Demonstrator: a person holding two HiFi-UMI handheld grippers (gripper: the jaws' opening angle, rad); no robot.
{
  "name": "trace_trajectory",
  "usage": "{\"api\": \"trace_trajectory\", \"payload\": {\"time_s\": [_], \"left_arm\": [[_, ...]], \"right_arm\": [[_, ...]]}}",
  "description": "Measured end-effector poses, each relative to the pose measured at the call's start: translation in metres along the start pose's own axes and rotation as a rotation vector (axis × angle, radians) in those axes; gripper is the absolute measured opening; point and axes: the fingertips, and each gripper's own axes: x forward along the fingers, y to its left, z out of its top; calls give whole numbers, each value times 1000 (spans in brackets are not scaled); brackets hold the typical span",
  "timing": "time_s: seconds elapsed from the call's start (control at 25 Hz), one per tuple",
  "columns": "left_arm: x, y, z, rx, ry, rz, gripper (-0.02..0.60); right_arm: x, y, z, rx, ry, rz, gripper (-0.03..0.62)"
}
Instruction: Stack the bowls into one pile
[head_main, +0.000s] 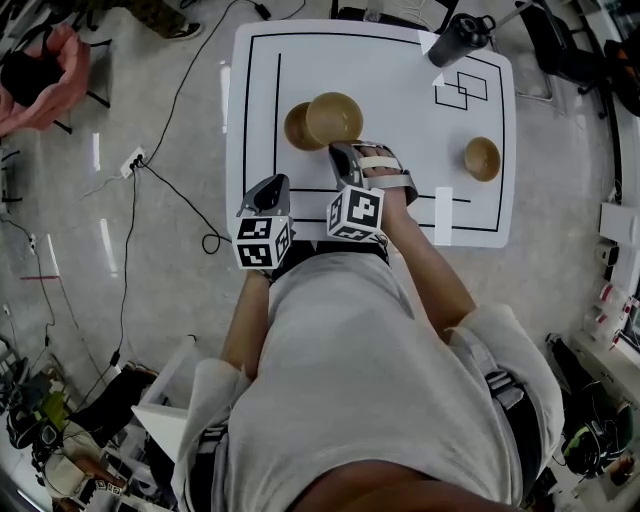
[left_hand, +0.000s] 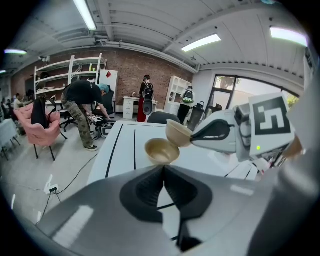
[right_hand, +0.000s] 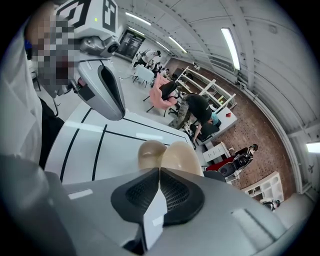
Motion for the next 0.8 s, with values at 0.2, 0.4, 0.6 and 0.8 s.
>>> {"api": "trace_trajectory", "payload": {"time_s": [0.2,0.4,0.6,0.8], "left_arm": [[0,5,3,-3,-1,-2,2],[-3,10,5,-3,2,-3,2],[-8,26,5,-15,8,19,2],[-13,40,10,-30,6,33,2]], "right_arm": [[1,4,11,-39,-7,21,12],[3,13,19,-75,-6,65,14],[13,20,25,-94,9,105,14],[19,25,33,-105,21,128,15]]}}
